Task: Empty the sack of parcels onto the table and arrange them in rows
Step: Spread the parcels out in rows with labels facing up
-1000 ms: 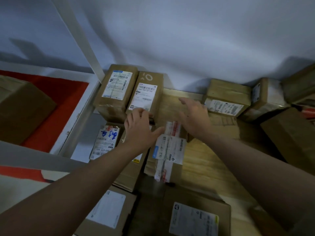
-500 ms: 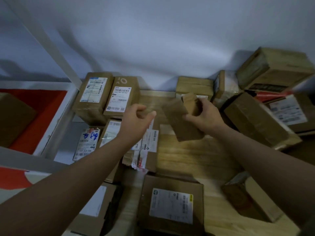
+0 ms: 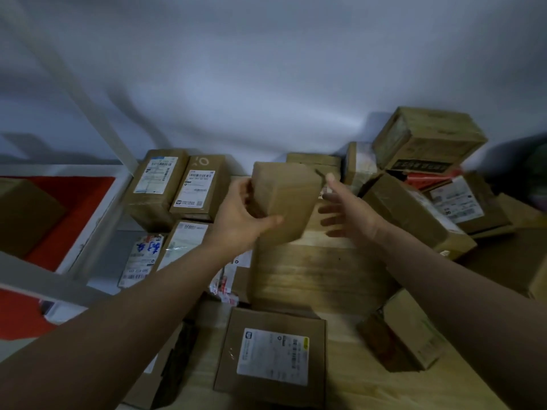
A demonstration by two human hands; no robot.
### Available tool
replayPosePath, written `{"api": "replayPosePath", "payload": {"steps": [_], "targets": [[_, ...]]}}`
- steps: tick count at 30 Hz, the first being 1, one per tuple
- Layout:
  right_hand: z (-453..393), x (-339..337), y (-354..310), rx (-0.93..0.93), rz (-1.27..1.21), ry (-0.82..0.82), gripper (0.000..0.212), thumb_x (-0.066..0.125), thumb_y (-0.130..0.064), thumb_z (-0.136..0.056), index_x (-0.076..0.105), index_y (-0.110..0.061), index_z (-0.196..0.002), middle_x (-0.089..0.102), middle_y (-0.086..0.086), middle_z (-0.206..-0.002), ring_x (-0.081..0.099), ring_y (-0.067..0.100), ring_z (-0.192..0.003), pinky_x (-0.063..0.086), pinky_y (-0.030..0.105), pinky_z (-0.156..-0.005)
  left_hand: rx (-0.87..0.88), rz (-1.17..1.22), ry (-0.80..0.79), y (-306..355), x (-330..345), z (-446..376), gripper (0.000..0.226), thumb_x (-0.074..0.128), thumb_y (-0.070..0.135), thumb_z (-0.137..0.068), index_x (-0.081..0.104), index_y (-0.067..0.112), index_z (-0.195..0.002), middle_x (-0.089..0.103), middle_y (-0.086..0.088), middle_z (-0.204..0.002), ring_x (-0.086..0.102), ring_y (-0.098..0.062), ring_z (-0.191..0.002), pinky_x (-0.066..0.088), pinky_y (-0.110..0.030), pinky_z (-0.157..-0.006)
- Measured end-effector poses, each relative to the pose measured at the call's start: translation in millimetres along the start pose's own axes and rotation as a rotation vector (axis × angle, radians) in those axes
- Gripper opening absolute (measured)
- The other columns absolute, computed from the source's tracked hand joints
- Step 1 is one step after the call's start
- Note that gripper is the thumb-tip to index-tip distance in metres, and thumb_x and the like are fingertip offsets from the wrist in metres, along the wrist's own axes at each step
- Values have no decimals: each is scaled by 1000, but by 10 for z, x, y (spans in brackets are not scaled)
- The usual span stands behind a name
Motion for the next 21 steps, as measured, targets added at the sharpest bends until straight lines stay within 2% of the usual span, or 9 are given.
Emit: {"api": "replayPosePath", "payload": {"steps": [1, 3, 5, 7, 10, 12, 14, 19, 21], "targets": [[12, -26, 11, 57, -84, -22, 82, 45, -85, -77, 60, -19, -124, 64, 9, -120, 64, 31, -108, 53, 46, -91, 187, -164, 16, 21, -31, 4, 79, 88, 18, -68, 42, 28, -131, 55, 14, -123, 55, -5, -114, 49, -29, -96], [39, -49, 21, 130, -234, -100, 80, 43, -85, -79, 61, -19, -120, 63, 13, -123, 64, 35, -112, 54, 52, -93, 533, -480, -26, 37, -61, 28, 80, 85, 9, -69, 40, 24, -133, 50, 1, -136, 48, -16, -129, 47, -43, -104], [76, -15, 20, 148, -275, -183, 82, 47, -84, -77, 65, -19, -123, 66, 13, -124, 64, 34, -113, 57, 53, -87, 771, -680, -79, 14, -72, 29, 78, 84, 0, -68, 42, 15, -133, 47, -11, -145, 36, -26, -143, 35, -52, -115], [121, 52, 8, 145, -250, -241, 75, 55, -79, -75, 69, -22, -121, 71, 9, -119, 65, 29, -109, 58, 47, -76, 898, -739, -106, -7, -69, 21, 75, 82, -3, -70, 42, 12, -132, 47, -17, -145, 32, -30, -145, 33, -54, -115], [134, 142, -3, 131, -236, -286, 62, 71, -61, -73, 68, -23, -122, 73, 7, -117, 66, 27, -110, 56, 50, -88, 973, -767, -107, -7, -88, -7, 69, 78, -1, -76, 40, 12, -132, 45, -21, -145, 31, -35, -145, 37, -53, -112], [86, 192, -11, 117, -260, -275, 62, 76, -54, -73, 65, -22, -125, 73, 6, -119, 66, 26, -114, 54, 51, -95, 948, -849, -97, -14, -130, -36, 70, 77, 0, -75, 40, 13, -133, 41, -21, -147, 29, -35, -146, 35, -53, -114], [5, 230, -31, 87, -269, -206, 53, 74, -50, -80, 66, -22, -124, 74, 3, -115, 67, 23, -113, 54, 50, -96, 833, -964, -43, -61, -203, -69, 76, 78, 1, -73, 38, 16, -136, 35, -17, -153, 28, -33, -146, 28, -53, -118], [-251, 335, -42, 125, -234, 77, 40, 71, -46, -85, 67, -22, -117, 73, 1, -110, 66, 23, -105, 54, 47, -93, 235, -859, 89, -335, -499, -137, 68, 69, 31, -87, 36, 20, -145, 15, -7, -161, 14, -27, -149, 26, -47, -119], [-395, 458, -92, 130, -234, 115, 38, 70, -46, -86, 66, -22, -115, 71, 2, -112, 65, 23, -104, 54, 46, -92, 110, -793, 82, -465, -610, -185, 64, 65, 38, -89, 38, 19, -144, 15, -5, -159, 15, -26, -147, 31, -47, -115]]}}
Point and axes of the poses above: each hand's wrist, its own z-axis away from the middle knuckle, its own x-axis out of the palm, y = z × x, the point moved 2 cm from there along -z, towards the middle knuckle
